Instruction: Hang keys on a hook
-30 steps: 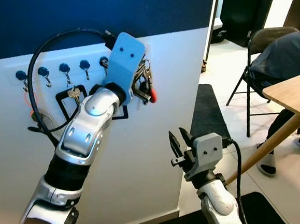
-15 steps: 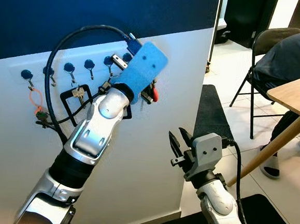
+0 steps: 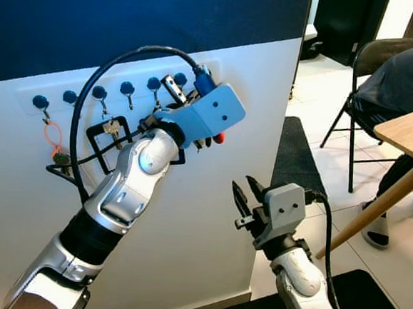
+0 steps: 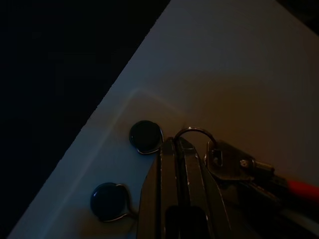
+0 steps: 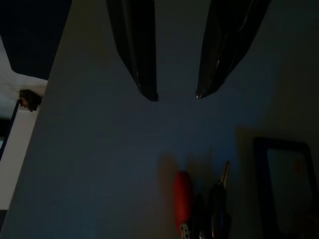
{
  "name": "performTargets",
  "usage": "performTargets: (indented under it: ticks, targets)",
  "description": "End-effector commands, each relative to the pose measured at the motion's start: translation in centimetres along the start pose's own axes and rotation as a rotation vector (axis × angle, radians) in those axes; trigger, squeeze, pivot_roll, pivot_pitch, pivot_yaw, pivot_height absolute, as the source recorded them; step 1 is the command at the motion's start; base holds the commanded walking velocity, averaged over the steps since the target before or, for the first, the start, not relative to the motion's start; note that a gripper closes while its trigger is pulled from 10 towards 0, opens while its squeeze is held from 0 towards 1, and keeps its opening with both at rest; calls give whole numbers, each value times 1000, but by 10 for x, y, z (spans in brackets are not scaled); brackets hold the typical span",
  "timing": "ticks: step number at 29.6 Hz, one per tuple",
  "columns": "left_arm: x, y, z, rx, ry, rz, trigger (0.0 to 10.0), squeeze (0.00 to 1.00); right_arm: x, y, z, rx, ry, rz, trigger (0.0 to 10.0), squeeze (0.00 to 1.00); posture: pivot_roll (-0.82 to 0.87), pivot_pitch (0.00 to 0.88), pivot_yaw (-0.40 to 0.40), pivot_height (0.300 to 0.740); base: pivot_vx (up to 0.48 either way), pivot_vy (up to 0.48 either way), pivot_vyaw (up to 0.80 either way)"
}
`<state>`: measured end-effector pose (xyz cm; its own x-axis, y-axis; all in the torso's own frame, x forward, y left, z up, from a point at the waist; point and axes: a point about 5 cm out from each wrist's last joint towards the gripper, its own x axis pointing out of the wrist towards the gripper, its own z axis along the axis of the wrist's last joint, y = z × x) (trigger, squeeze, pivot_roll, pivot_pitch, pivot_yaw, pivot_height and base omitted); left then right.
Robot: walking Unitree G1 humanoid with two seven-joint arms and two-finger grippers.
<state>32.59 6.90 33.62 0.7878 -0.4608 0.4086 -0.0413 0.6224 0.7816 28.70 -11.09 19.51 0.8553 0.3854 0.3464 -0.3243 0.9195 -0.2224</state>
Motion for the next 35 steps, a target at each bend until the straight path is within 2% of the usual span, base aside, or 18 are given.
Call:
performTargets:
  ticks: [1, 8, 9, 11, 13, 15, 16, 17, 18, 19, 24, 27, 28, 30, 31, 34, 35]
  targets:
    - [-3, -11, -8, 49, 22, -80, 10000, 0, 0, 6, -2, 14, 8, 23, 10000, 0, 30, 158, 158, 740, 0, 0, 0]
    - [-2, -5, -20, 46, 86, -69, 10000, 0, -1, 5, -2, 14, 11, 17, 10000, 0, 28, 160, 162, 740, 0, 0, 0]
    - [0, 0, -23, -14, 105, -44, 10000, 0, -1, 5, -2, 14, 12, 16, 10000, 0, 30, 163, 162, 740, 0, 0, 0]
    - [1, 2, -23, -43, 110, -36, 10000, 0, -1, 5, -2, 14, 12, 16, 10000, 0, 30, 163, 162, 740, 0, 0, 0]
    - [4, 10, -22, -114, 112, -6, 10000, 0, -1, 5, -2, 14, 12, 15, 10000, 0, 31, 164, 161, 740, 0, 0, 0]
    - [6, 19, -20, -145, 108, 23, 10000, 0, -1, 5, -2, 15, 12, 15, 10000, 0, 32, 164, 161, 740, 0, 0, 0]
    - [6, 19, -20, -145, 108, 23, 10000, 0, -1, 5, -2, 15, 12, 15, 10000, 0, 32, 164, 161, 740, 0, 0, 0]
    - [8, 23, -20, -87, 89, 29, 10000, 0, -1, 6, -2, 15, 12, 16, 10000, 0, 35, 165, 158, 740, 0, 0, 0]
    - [8, 23, -20, -87, 89, 29, 10000, 0, -1, 6, -2, 15, 12, 16, 10000, 0, 35, 165, 158, 740, 0, 0, 0]
    - [9, 26, -18, -44, 71, 31, 10000, 0, 0, 6, -2, 16, 12, 18, 10000, 0, 35, 165, 158, 740, 0, 0, 0]
    - [10, 28, -15, -49, 54, 34, 10000, 0, 0, 6, -3, 16, 12, 18, 10000, 0, 36, 165, 157, 740, 0, 0, 0]
    - [9, 25, -15, -31, 57, 15, 10000, 0, 0, 6, -3, 16, 13, 17, 10000, 0, 36, 165, 157, 740, 0, 0, 0]
    - [7, 18, -18, -22, 65, -24, 10000, 0, 0, 6, -3, 15, 13, 18, 10000, 0, 35, 164, 158, 740, 0, 0, 0]
    - [-1, 0, -27, -84, 96, -120, 10000, 0, 0, 6, -3, 15, 13, 16, 10000, 0, 32, 164, 162, 740, 0, 0, 0]
    - [-4, -2, -29, -126, 105, -127, 10000, 0, 0, 6, -3, 14, 13, 15, 10000, 0, 32, 164, 162, 740, 0, 0, 0]
    - [-7, -5, -31, -174, 116, -129, 10000, 4, 0, 6, -3, 13, 13, 12, 10000, 0, 31, 169, 162, 740, 0, 0, 0]
    - [-9, -6, -31, -216, 122, -126, 10000, 1000, -1, 5, -3, 13, 13, 12, 10000, 0, 33, 171, 160, 740, 0, 0, 0]
